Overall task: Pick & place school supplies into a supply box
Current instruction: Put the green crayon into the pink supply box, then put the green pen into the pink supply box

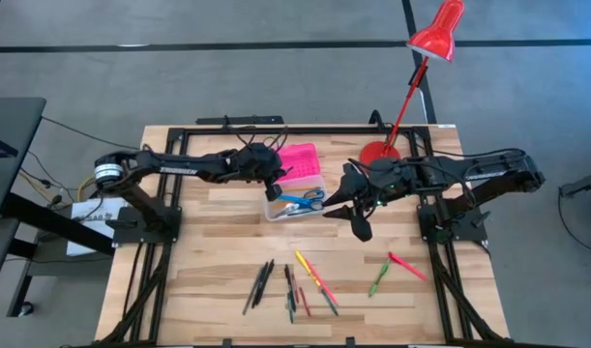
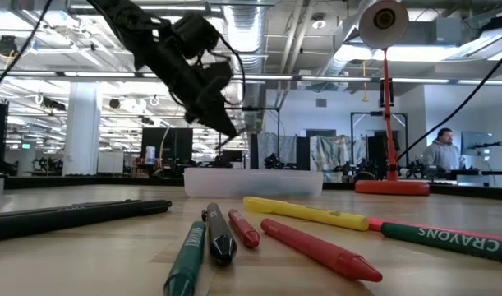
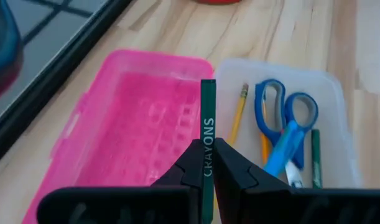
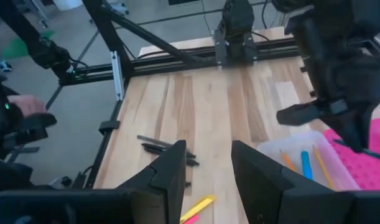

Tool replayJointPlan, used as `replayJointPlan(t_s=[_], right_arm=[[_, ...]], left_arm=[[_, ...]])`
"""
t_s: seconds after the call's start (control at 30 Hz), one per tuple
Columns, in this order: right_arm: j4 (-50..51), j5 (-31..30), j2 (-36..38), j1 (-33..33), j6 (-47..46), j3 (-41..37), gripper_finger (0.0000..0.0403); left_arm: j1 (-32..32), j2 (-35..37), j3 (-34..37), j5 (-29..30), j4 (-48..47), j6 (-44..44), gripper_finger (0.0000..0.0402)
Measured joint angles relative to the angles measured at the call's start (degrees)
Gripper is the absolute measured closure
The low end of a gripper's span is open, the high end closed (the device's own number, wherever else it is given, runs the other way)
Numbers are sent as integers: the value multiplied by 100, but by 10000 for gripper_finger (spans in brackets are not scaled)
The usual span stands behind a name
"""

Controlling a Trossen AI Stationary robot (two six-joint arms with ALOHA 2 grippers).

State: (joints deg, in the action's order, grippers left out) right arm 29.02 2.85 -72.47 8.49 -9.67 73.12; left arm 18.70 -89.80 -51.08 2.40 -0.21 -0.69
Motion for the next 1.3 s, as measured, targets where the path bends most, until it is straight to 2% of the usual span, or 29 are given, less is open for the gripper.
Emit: replayJointPlan(t_s=[0.13, 0.3, 0.63, 1.1, 1.17, 1.3], right_arm=[[15, 0, 0, 2, -48, 4, 282], [50, 0, 0, 13, -94, 4, 282], [95, 2, 0, -2, -52, 4, 282], [141, 4, 0, -196, -59, 5, 282], [453, 4, 2, -184, -242, 9, 282], [1757, -181, 2, -112, -876, 9, 282]], left_arm=[[-49, -400, -45, -314, -2, 51, 394], [-195, -659, -221, -210, -26, 305, 394], [-190, -691, -445, -21, -1179, 328, 390], [-190, -690, -445, 80, -1393, 32, 284], [-186, -655, -481, -110, -1428, -77, 276], [-242, -645, -837, -478, -1570, -107, 273]])
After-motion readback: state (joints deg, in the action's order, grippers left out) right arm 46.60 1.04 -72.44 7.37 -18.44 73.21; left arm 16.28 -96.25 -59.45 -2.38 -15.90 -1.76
